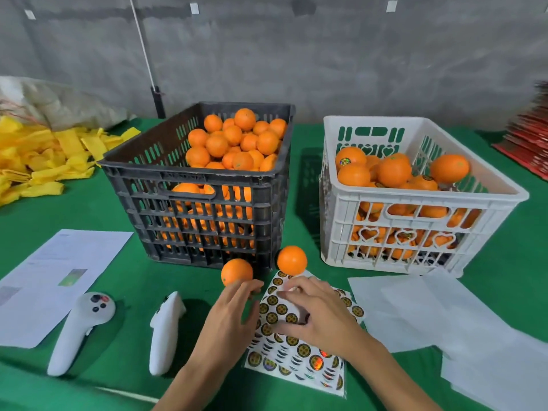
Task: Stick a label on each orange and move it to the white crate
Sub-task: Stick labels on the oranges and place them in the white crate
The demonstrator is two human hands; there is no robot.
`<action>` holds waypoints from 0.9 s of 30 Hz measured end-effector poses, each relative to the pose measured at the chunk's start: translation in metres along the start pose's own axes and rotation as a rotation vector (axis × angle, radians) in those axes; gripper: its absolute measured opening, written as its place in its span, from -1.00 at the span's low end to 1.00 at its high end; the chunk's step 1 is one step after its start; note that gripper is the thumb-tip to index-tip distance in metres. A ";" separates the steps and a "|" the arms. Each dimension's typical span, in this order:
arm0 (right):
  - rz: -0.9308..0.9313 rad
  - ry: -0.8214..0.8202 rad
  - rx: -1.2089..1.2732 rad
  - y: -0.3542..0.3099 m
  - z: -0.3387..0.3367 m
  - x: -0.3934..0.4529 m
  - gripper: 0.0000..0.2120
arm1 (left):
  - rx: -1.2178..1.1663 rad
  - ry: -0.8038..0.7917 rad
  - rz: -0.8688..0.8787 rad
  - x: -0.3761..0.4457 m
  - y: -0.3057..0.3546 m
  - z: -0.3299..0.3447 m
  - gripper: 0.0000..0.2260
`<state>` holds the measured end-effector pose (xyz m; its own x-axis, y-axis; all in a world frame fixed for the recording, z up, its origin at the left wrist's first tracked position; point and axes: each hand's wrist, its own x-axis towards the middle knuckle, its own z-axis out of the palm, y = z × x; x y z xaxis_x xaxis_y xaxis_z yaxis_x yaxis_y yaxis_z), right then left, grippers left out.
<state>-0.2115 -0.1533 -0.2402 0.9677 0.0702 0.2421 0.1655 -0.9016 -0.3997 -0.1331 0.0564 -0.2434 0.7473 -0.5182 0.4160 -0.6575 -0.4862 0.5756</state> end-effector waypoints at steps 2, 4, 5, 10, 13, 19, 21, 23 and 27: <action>-0.008 -0.022 -0.001 0.004 0.007 -0.001 -0.38 | -0.047 -0.053 -0.115 -0.006 0.001 0.003 -0.68; -0.025 -0.027 -0.013 0.008 0.009 -0.002 -0.44 | -0.049 -0.095 -0.141 -0.011 0.001 0.005 -0.71; -0.037 -0.026 -0.034 0.010 0.011 -0.002 -0.46 | -0.040 -0.117 -0.118 -0.014 0.001 0.006 -0.74; -0.035 0.016 -0.009 0.008 0.016 0.000 -0.58 | -0.080 -0.142 -0.115 -0.017 0.003 0.009 -0.79; 0.002 0.065 0.109 0.008 0.018 0.001 -0.68 | -0.118 -0.159 -0.119 -0.017 0.003 0.011 -0.79; 0.086 0.090 0.329 0.005 0.014 0.004 -0.84 | -0.173 -0.154 -0.157 -0.016 0.001 0.012 -0.80; 0.140 0.066 0.404 0.004 0.011 0.006 -0.89 | -0.188 -0.151 -0.164 -0.016 0.000 0.012 -0.83; 0.182 0.045 0.458 0.004 0.007 0.007 -0.91 | -0.205 -0.161 -0.173 -0.016 -0.001 0.011 -0.85; 0.205 0.032 0.467 0.001 0.007 0.008 -0.91 | -0.228 -0.178 -0.192 -0.016 -0.003 0.011 -0.86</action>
<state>-0.2024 -0.1513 -0.2447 0.9841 -0.1078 0.1412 0.0471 -0.6078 -0.7927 -0.1440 0.0588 -0.2594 0.8135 -0.5569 0.1675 -0.4536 -0.4274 0.7820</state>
